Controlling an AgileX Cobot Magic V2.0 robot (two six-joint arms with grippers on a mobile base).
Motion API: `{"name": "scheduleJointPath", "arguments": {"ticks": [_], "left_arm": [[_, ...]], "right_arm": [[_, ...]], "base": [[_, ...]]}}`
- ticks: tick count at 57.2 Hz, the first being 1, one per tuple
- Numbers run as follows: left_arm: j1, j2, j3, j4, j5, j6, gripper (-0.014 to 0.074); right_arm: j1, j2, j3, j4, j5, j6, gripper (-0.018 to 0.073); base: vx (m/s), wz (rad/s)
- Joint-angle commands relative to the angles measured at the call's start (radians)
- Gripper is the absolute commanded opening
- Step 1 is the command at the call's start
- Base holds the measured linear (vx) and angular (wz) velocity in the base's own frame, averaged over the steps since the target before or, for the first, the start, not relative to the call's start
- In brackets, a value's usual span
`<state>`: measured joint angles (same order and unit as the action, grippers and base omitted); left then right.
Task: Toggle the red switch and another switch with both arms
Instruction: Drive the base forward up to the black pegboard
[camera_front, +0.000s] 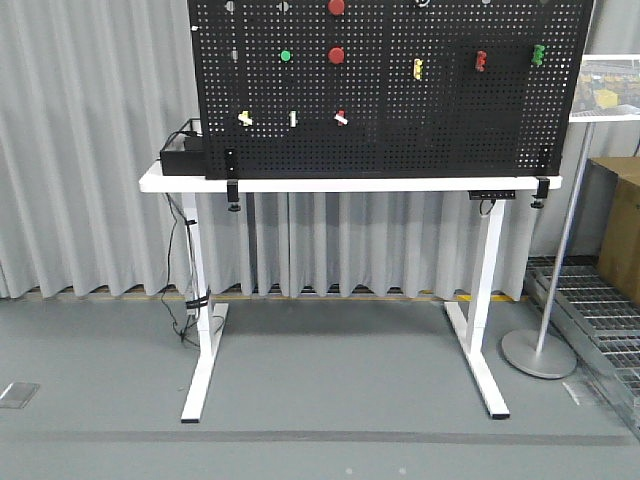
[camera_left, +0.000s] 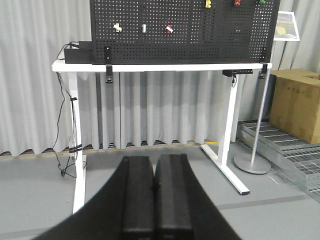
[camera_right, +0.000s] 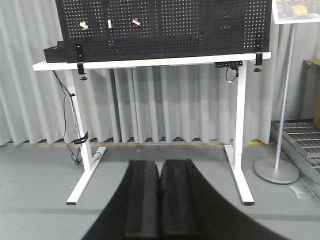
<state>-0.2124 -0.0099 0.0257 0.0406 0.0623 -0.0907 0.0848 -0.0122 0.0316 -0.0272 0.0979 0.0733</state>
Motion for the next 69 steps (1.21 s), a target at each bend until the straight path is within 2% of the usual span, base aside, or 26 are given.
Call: {"name": "scheduleJointPath", "arguments": {"ticks": [1,69], "left_arm": [[0.003,-0.019,0.019,-0.010,-0.076,-0.001,0.0003],[0.003,-0.019,0.019,-0.010,-0.076,-0.001,0.0003]], "right_arm": [[-0.007,-0.010,0.005,-0.010,-0.084,-0.003,-0.0006],[-0.007,-0.010,0.005,-0.010,-0.084,-0.003,-0.0006]], "base": [[0.22,-0.03],[0.43,0.02]]}}
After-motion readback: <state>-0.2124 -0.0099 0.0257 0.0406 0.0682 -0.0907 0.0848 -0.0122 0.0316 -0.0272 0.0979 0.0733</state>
